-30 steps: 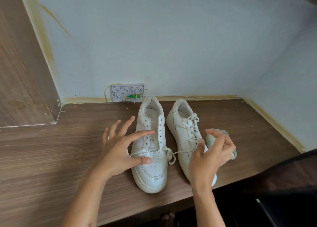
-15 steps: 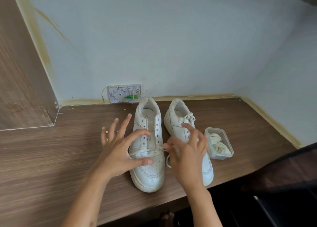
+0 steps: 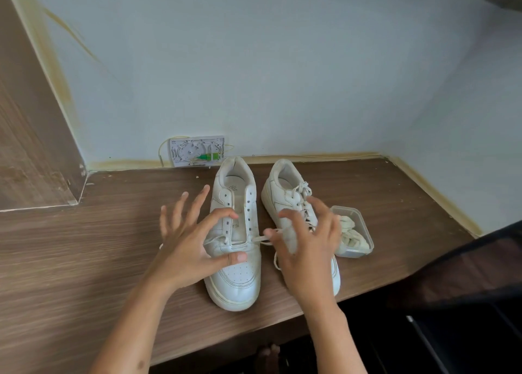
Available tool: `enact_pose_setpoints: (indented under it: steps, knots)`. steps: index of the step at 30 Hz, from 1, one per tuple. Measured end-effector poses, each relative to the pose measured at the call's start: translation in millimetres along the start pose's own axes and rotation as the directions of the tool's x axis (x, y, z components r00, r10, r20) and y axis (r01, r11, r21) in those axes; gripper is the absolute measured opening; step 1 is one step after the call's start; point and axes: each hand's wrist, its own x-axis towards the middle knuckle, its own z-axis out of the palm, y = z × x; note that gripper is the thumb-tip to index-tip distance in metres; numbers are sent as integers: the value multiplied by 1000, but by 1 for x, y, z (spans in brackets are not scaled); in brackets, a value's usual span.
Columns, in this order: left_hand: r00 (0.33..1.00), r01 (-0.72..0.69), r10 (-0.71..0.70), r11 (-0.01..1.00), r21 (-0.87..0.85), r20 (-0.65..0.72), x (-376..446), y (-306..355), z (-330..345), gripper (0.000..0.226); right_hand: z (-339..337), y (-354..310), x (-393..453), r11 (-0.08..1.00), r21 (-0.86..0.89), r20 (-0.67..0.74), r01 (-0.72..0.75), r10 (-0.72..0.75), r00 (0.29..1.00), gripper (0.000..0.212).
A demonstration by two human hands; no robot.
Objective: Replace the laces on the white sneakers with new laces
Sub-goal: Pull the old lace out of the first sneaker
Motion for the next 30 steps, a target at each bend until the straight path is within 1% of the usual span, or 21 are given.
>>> enact_pose_setpoints:
  steps: [1,3,5,7,9,10,12,13,15,16,17,18,19,20,21,23,24,26,27,28,30]
  knots:
    - [1000,-7,7,1000,8,-10,0,2,2,80,5,-1,-3,998,-40,59,40,-37,998,28]
    - [1000,-17,18,1000,18,-25,0,4,4,82,13,-3,-9,994,-78,159,71,-58,986,25]
    - [999,-19,20,999,28,-35,1,4,3,83,16,-2,-12,997,-58,187,59,-47,981,20]
    - [999,-21,22,999,32,-39,1,4,3,82,14,-1,-10,998,-33,152,54,-48,987,16]
    - [999,-18,20,999,30,-39,1,4,2,80,8,-1,-5,998,-38,72,46,-43,997,12]
    - [999,-18,19,999,28,-38,2,3,3,80,4,1,-1,999,-50,11,18,-17,1000,12]
    - [999,-20,21,1000,21,-38,2,2,3,81,-6,9,5,994,-55,-156,-97,87,984,11]
    - [999,-21,21,1000,15,-40,2,1,3,82,-12,14,7,984,-37,-246,-173,159,956,11]
    - [999,-20,20,1000,4,-41,2,1,2,81,-21,26,9,955,20,-394,-295,279,876,8]
    - [999,-20,20,1000,5,-40,2,1,3,81,-22,29,9,945,45,-436,-325,311,844,8]
    - [999,-19,19,1000,7,-38,2,0,3,81,-22,29,9,940,58,-455,-336,324,829,10]
    - [999,-17,17,1000,5,-36,2,0,3,82,-21,29,8,943,55,-455,-327,315,833,9]
    - [999,-14,14,1000,2,-35,3,0,3,83,-19,26,7,953,51,-433,-299,291,853,7]
    - [999,-13,13,1000,-3,-34,3,0,4,83,-17,23,7,966,55,-389,-251,252,886,11]
    - [999,-12,12,1000,-6,-32,3,0,4,83,-15,19,7,979,75,-319,-190,204,926,15]
    - [1000,-12,11,1000,-10,-28,3,0,4,82,-8,11,6,995,73,-140,-70,79,987,14]
    - [999,-11,11,1000,-12,-30,2,0,4,82,-3,9,3,999,36,-47,-13,14,999,16]
    - [999,-9,9,1000,-16,-36,2,0,4,82,10,5,-4,997,-28,117,74,-71,991,25]
    - [999,-8,7,1000,-16,-38,2,-1,4,83,15,3,-7,995,-34,161,98,-92,983,24]
    - [999,-6,5,1000,-15,-37,2,-1,4,83,17,2,-8,992,-38,176,119,-111,978,21]
    - [999,-3,2,1000,-16,-33,3,1,4,84,15,3,-5,988,-65,128,143,-134,983,15]
